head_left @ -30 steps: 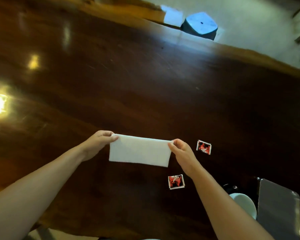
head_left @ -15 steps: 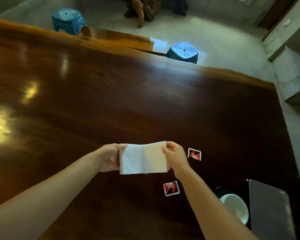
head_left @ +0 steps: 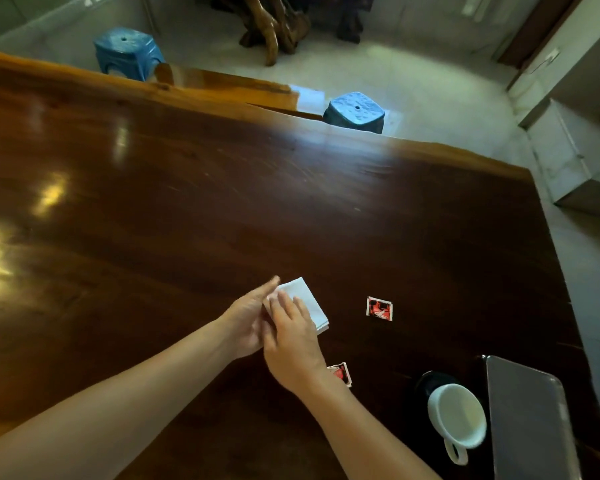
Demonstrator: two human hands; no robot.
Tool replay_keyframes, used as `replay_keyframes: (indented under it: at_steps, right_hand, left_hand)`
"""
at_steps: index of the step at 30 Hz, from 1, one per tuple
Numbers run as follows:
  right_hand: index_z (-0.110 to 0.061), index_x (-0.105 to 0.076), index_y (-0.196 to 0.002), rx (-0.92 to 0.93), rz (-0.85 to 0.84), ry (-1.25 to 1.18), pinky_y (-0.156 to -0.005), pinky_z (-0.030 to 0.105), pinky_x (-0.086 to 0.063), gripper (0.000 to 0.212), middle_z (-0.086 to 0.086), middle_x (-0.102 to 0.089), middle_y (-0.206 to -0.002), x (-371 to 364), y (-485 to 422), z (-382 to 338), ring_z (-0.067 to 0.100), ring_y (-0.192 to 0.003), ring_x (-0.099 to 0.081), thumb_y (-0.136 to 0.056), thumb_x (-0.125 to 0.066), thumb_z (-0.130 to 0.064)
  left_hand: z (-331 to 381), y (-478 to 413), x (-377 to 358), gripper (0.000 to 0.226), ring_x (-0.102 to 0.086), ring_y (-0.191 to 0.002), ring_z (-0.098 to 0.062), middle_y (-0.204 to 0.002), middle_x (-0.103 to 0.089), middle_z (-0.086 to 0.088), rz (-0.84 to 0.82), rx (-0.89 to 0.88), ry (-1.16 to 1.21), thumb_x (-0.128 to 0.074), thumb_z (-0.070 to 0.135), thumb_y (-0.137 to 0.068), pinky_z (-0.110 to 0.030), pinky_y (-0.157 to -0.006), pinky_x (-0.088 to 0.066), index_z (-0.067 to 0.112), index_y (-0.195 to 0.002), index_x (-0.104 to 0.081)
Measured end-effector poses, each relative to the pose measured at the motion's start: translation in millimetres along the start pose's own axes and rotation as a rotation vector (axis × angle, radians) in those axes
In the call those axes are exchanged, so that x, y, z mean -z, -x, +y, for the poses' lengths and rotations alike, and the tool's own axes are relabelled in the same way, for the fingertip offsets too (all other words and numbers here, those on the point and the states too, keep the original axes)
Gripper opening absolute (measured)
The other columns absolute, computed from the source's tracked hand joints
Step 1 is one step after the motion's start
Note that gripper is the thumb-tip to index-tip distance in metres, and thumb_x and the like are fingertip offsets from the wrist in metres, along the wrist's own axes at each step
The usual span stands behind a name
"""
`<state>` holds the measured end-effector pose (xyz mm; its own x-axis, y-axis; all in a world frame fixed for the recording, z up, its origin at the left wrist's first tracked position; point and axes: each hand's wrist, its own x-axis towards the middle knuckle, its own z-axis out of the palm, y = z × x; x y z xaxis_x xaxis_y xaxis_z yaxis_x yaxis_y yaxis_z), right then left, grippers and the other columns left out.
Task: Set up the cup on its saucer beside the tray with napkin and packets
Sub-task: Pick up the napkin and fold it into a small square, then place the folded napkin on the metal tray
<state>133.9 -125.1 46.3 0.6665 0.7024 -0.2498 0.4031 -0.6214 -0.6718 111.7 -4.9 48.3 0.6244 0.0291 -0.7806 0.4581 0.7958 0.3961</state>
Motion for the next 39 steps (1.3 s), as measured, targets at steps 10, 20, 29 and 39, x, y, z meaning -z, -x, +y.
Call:
replay_keyframes:
  at_steps: [10, 20, 29, 39]
  right_hand:
    - [-0.017, -0.037, -0.151, -0.785, 0.25, -0.95, -0.114, 0.049, -0.038, 0.068, 0.012, -0.047, -0.149, 56.8, 19.1, 40.9, 0.032, -0.138, -0.045, -0.094, -0.064, -0.042]
    - [-0.015, -0.058, -0.125, -0.794, 0.27, -1.355, -0.078, 0.043, -0.059, 0.026, 0.013, -0.066, -0.123, 113.4, 76.6, 114.6, 0.03, -0.107, -0.068, -0.099, -0.058, -0.011]
    - [-0.021, -0.066, -0.103, -0.762, 0.324, -1.171, -0.066, 0.034, -0.063, 0.008, 0.006, -0.069, -0.106, 166.0, 157.8, 222.5, 0.023, -0.094, -0.071, -0.095, -0.066, -0.02]
    - [-0.006, -0.061, -0.125, -0.714, 0.213, -1.042, -0.065, 0.023, -0.061, 0.044, 0.01, -0.068, -0.116, 258.8, 253.4, 355.0, 0.022, -0.1, -0.07, -0.084, -0.077, -0.002]
  left_hand:
    - [-18.3, -15.3, -22.5, 0.029, -0.068, -0.107, -0.032, -0.119, -0.07, -0.017, 0.091, -0.035, 0.113, -0.045, 0.029, -0.104, -0.049, -0.076, -0.058, 0.01, -0.123, -0.057]
    - [-61.7, -33.9, -92.7, 0.026, -0.07, -0.103, -0.025, -0.113, -0.074, -0.01, -0.131, -0.056, -0.82, -0.071, 0.012, -0.087, -0.036, -0.079, -0.056, 0.015, -0.113, -0.071]
    - [-153.5, -51.8, -199.5, 0.027, -0.076, -0.091, -0.026, -0.107, -0.074, -0.017, -0.131, -0.047, -0.911, -0.063, 0.021, -0.097, -0.036, -0.078, -0.061, 0.001, -0.115, -0.066]
    - [-281.3, -79.8, -328.3, 0.022, -0.07, -0.101, -0.027, -0.114, -0.067, -0.015, -0.103, 0.042, -0.7, -0.05, 0.022, -0.103, -0.038, -0.073, -0.062, 0.007, -0.117, -0.059]
